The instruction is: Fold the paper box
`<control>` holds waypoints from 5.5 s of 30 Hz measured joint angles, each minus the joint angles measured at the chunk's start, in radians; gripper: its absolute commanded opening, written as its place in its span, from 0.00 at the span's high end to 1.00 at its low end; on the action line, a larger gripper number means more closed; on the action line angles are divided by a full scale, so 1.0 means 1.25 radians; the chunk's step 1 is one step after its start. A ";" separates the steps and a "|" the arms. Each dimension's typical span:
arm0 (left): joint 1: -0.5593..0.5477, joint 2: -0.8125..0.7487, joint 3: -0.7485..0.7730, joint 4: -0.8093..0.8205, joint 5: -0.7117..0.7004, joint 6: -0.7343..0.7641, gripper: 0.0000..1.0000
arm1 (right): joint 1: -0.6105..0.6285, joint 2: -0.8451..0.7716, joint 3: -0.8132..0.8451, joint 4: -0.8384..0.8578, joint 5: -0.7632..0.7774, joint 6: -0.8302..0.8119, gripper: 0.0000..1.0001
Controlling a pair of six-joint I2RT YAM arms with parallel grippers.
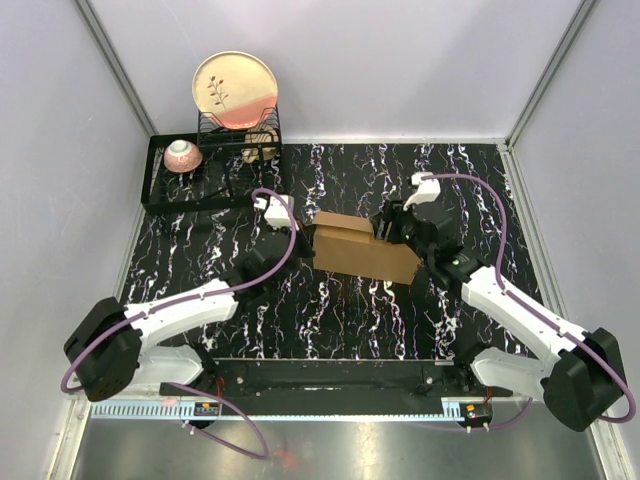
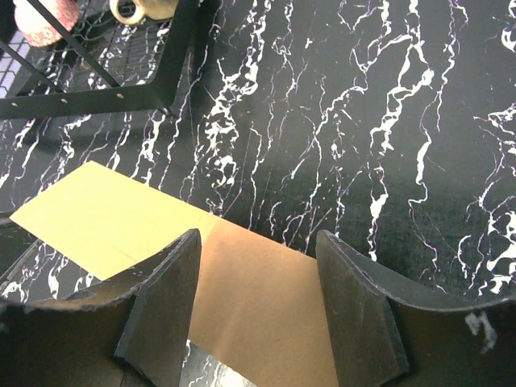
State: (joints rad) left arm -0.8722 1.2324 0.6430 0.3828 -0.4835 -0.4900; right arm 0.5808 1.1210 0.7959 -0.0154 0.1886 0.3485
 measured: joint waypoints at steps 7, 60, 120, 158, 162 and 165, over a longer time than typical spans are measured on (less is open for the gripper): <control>0.000 -0.007 0.016 -0.051 0.000 -0.005 0.54 | 0.000 -0.018 -0.066 0.103 0.001 0.003 0.35; 0.093 -0.063 -0.041 0.153 0.094 -0.088 0.79 | 0.000 0.041 -0.048 0.137 0.023 -0.025 0.35; 0.005 0.054 -0.022 0.178 -0.046 -0.027 0.87 | -0.134 -0.311 -0.194 -0.164 0.111 0.284 0.00; -0.022 0.078 -0.056 0.253 -0.096 -0.112 0.85 | -0.134 -0.505 -0.547 0.238 0.131 0.616 0.48; -0.022 0.079 -0.060 0.259 -0.098 -0.117 0.84 | -0.135 -0.475 -0.549 0.273 0.140 0.641 0.65; -0.022 0.084 -0.062 0.267 -0.099 -0.124 0.84 | -0.135 -0.461 -0.549 0.282 0.147 0.648 0.84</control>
State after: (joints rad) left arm -0.9001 1.3369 0.5659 0.7162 -0.6067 -0.6445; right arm 0.4126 0.5449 0.1097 0.3367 0.3721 1.1587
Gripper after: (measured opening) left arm 0.156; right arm 0.654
